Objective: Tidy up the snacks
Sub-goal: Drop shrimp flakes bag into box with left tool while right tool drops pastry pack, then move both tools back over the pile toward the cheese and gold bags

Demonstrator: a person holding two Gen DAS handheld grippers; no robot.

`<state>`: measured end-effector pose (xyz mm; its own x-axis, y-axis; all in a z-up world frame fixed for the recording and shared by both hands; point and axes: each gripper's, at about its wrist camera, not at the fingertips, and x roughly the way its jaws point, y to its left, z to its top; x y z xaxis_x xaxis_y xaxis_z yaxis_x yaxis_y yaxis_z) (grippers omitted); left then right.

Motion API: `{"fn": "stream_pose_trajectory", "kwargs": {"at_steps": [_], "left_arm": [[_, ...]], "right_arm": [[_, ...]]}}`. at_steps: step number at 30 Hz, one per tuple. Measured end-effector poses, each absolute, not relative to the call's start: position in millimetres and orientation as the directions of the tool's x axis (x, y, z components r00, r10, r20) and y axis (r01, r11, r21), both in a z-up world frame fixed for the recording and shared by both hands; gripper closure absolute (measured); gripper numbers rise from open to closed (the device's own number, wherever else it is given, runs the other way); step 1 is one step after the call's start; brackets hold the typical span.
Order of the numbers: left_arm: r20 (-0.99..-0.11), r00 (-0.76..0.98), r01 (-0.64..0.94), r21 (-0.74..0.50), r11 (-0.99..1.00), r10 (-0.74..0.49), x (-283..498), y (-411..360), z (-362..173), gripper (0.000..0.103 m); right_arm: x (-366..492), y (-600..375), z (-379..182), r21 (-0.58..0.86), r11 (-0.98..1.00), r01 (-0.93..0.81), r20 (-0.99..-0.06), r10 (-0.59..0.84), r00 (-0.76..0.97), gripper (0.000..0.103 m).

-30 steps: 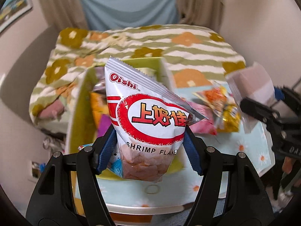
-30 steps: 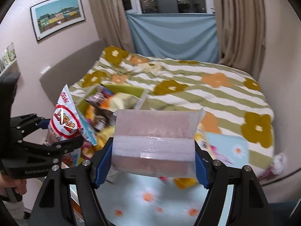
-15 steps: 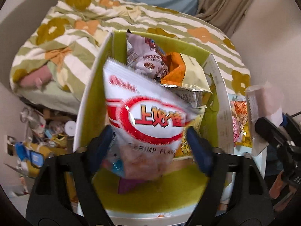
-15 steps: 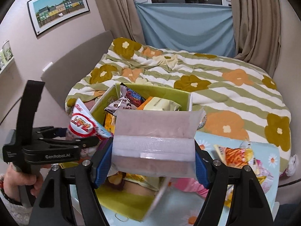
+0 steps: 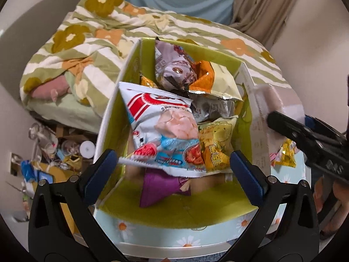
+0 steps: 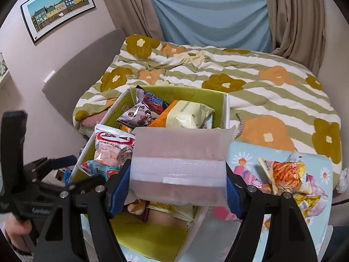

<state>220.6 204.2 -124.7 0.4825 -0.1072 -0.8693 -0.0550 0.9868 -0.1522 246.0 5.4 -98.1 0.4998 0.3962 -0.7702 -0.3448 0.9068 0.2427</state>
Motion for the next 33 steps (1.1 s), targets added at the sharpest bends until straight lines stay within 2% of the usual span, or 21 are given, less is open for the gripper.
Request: {"fn": "stream_pose_trajectory", "kwargs": {"at_steps": [10, 12, 13, 14, 21, 33], "left_arm": [[-0.883, 0.468, -0.109, -0.094, 0.99, -0.032, 209, 206, -137, 0.0], [-0.884, 0.466, -0.112, -0.097, 0.989, -0.034, 208, 207, -140, 0.0], [-0.885, 0.464, -0.113, -0.1, 0.989, -0.036, 207, 207, -142, 0.0], [-0.887, 0.461, -0.114, -0.101, 0.988, -0.037, 207, 207, -145, 0.0], [-0.882, 0.468, -0.108, -0.114, 0.988, -0.051, 203, 206, -144, 0.0], [-0.831, 0.551, -0.021, -0.099, 0.995, -0.071, 189, 187, -105, 0.0]], "right_arm": [[273, 36, -119, 0.267, 0.893, -0.363, -0.794, 0.417, 0.441, 0.03], [273, 36, -121, 0.302, 0.882, -0.362, -0.778, 0.447, 0.441, 0.022], [273, 37, -121, 0.308, 0.88, -0.361, -0.774, 0.453, 0.443, 0.009], [272, 36, -121, 0.309, 0.879, -0.363, -0.768, 0.456, 0.45, 0.0], [257, 30, -120, 0.274, 0.885, -0.376, -0.753, 0.441, 0.488, 0.0], [232, 16, -81, 0.26, 0.89, -0.375, -0.723, 0.436, 0.536, 0.0]]}}
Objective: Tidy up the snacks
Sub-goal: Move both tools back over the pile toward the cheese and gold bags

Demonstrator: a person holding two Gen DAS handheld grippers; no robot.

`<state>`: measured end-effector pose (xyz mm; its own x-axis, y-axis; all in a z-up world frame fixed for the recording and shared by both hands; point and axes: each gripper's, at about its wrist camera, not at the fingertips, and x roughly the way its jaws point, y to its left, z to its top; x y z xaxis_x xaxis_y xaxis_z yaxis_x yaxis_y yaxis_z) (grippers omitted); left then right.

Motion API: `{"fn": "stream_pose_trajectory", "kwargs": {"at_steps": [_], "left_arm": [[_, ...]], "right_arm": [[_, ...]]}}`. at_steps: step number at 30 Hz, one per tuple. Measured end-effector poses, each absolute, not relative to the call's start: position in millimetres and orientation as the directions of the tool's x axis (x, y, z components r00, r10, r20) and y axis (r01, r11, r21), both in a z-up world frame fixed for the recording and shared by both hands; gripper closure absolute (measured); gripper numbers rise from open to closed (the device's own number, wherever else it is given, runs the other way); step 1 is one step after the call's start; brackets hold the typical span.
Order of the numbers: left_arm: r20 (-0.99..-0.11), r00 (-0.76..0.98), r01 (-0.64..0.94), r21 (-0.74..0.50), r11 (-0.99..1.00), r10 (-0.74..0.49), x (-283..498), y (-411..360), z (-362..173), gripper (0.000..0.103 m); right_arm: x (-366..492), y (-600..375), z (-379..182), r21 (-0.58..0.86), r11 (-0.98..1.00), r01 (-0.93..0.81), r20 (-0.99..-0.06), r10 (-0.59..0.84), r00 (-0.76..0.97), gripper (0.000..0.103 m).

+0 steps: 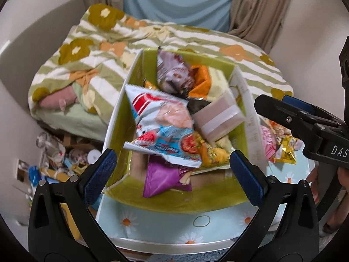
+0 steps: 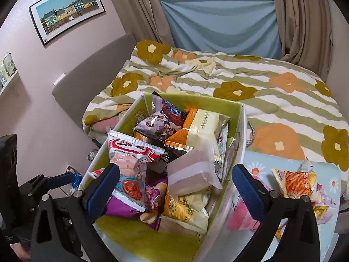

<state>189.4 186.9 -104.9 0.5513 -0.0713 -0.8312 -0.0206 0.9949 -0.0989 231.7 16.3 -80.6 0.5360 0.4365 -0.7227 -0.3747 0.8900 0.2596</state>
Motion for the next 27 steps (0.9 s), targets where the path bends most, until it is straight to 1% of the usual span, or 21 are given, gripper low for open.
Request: {"fn": "stream_pose_trajectory", "kwargs": {"at_steps": [8, 12, 17, 21, 27], "left_arm": [[-0.793, 0.588, 0.14, -0.097, 0.985, -0.162, 193, 149, -78, 0.0], [-0.775, 0.59, 0.244, -0.096, 0.965, -0.226, 201, 121, -69, 0.0], [-0.77, 0.577, 0.339, -0.079, 0.938, -0.273, 214, 84, -62, 0.0], [-0.775, 0.557, 0.404, -0.062, 0.913, -0.298, 230, 47, -63, 0.0], [-0.808, 0.481, 0.473, -0.087, 0.877, -0.339, 270, -8, -78, 0.0]], "right_arm": [[201, -24, -56, 0.252, 0.926, -0.282, -0.701, 0.375, 0.606, 0.0], [183, -57, -45, 0.216, 0.957, -0.195, -0.702, 0.291, 0.65, 0.0], [165, -103, -37, 0.159, 0.985, -0.072, -0.702, 0.165, 0.693, 0.0], [156, -145, -42, 0.177, 0.984, 0.02, -0.716, 0.114, 0.689, 0.0], [156, -198, -70, 0.243, 0.962, 0.125, -0.762, 0.109, 0.638, 0.0]]}}
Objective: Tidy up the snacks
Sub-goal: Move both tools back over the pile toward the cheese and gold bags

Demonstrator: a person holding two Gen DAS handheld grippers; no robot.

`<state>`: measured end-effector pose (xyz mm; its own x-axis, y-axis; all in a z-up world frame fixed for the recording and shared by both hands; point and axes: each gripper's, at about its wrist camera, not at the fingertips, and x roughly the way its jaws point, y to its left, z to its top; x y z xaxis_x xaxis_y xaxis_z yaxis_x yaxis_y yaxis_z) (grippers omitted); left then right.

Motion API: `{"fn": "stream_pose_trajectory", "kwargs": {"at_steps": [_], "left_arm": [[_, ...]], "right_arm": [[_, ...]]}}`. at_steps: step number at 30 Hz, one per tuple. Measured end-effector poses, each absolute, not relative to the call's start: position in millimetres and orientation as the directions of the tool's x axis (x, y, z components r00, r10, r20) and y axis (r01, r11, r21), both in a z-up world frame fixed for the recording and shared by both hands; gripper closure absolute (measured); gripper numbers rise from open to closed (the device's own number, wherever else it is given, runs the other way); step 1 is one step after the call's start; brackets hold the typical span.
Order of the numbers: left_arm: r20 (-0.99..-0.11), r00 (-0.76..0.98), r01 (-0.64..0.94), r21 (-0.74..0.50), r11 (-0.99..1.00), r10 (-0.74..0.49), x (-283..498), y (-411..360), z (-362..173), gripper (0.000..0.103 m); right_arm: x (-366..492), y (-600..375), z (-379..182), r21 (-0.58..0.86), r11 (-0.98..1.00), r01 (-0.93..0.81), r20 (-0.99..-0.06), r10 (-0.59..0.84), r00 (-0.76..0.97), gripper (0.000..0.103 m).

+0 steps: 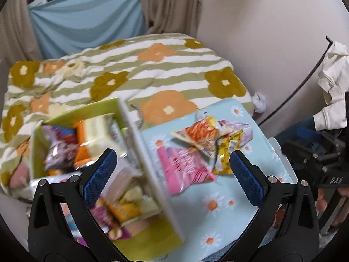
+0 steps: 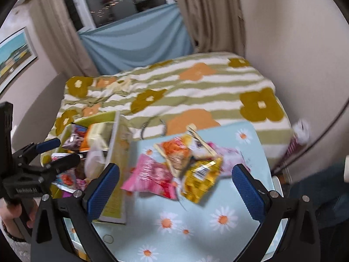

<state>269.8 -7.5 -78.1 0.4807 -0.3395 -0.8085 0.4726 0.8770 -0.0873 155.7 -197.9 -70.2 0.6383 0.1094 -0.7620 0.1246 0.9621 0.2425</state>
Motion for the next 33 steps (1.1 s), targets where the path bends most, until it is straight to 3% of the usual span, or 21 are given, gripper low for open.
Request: {"fn": "stream_pose_trajectory", "kwargs": {"at_steps": [13, 24, 27, 31, 33], "left_arm": [[-0.939, 0.271, 0.621, 0.003, 0.784, -0.211, 333, -130, -161, 0.0], [-0.983, 0.147, 0.695, 0.021, 0.718, -0.114, 362, -177, -232, 0.0], [-0.989, 0.111, 0.707, 0.009, 0.707, -0.099, 365, -181, -246, 0.007], [-0.992, 0.076, 0.699, -0.017, 0.715, -0.098, 370, -178, -258, 0.031], [-0.992, 0.07, 0.696, -0.024, 0.718, -0.102, 370, -176, -259, 0.035]], "right_arm": [[185, -243, -156, 0.388, 0.898, 0.208, -0.824, 0.237, 0.514, 0.0], [201, -248, -210, 0.468, 0.846, 0.256, -0.821, 0.31, 0.479, 0.0], [205, -251, -223, 0.484, 0.832, 0.273, -0.825, 0.33, 0.459, 0.003], [209, -250, -233, 0.497, 0.823, 0.275, -0.825, 0.35, 0.444, 0.004], [212, -249, -235, 0.5, 0.823, 0.27, -0.823, 0.355, 0.443, 0.004]]}}
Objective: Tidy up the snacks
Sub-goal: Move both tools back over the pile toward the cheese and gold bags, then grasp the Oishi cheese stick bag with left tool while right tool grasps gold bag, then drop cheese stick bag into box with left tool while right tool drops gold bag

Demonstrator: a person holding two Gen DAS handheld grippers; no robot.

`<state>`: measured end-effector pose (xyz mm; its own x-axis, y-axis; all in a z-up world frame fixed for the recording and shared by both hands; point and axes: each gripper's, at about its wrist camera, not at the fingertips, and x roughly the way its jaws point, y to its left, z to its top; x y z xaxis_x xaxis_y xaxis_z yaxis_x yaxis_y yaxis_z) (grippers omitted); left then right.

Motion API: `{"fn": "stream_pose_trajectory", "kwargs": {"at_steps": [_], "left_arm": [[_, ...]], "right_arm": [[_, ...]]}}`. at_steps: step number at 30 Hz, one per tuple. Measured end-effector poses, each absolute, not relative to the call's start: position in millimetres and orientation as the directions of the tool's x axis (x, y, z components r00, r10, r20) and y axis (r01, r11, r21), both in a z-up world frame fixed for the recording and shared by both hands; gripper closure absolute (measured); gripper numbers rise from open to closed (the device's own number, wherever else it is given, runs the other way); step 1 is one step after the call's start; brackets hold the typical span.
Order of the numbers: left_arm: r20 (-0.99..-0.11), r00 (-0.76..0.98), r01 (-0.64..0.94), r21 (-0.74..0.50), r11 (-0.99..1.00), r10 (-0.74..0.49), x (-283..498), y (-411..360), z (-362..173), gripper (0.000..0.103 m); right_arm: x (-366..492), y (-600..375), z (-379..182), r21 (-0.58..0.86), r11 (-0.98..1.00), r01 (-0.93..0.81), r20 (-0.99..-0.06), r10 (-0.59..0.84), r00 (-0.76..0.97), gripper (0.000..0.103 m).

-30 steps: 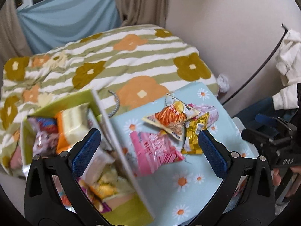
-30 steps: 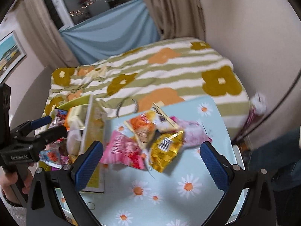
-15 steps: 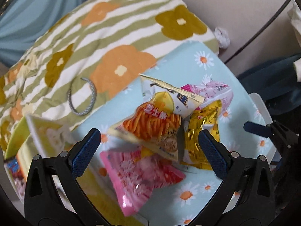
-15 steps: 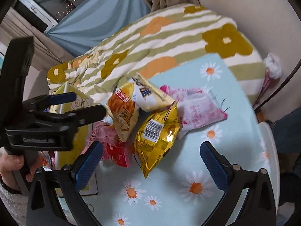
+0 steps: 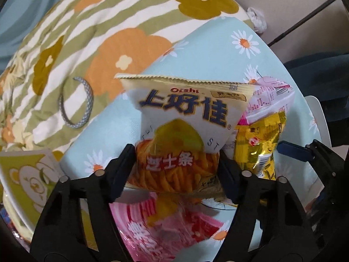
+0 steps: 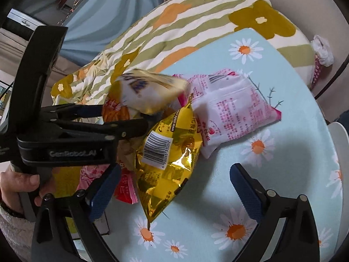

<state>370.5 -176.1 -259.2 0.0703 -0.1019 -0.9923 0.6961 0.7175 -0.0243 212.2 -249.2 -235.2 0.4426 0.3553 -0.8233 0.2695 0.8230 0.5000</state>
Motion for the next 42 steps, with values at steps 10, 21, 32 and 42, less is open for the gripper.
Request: {"fn": "stream_pose_trajectory", "kwargs": {"at_steps": [10, 21, 32, 42], "left_arm": [[-0.987, 0.114, 0.672, -0.008, 0.741, -0.114, 363, -164, -248, 0.041], [-0.975, 0.168, 0.558, -0.03, 0.829, -0.148, 357, -134, -230, 0.041], [-0.942, 0.231, 0.488, -0.102, 0.867, -0.242, 346, -114, -191, 0.042], [-0.864, 0.394, 0.407, -0.14, 0.903, -0.312, 316, -61, -104, 0.042]], "right_arm": [[223, -248, -247, 0.531, 0.802, 0.274, -0.815, 0.394, 0.426, 0.02], [233, -253, -257, 0.578, 0.77, 0.27, -0.794, 0.454, 0.404, 0.03], [221, -237, -232, 0.549, 0.818, 0.172, -0.792, 0.443, 0.42, 0.06], [210, -224, -148, 0.445, 0.896, 0.019, -0.768, 0.37, 0.522, 0.06]]}}
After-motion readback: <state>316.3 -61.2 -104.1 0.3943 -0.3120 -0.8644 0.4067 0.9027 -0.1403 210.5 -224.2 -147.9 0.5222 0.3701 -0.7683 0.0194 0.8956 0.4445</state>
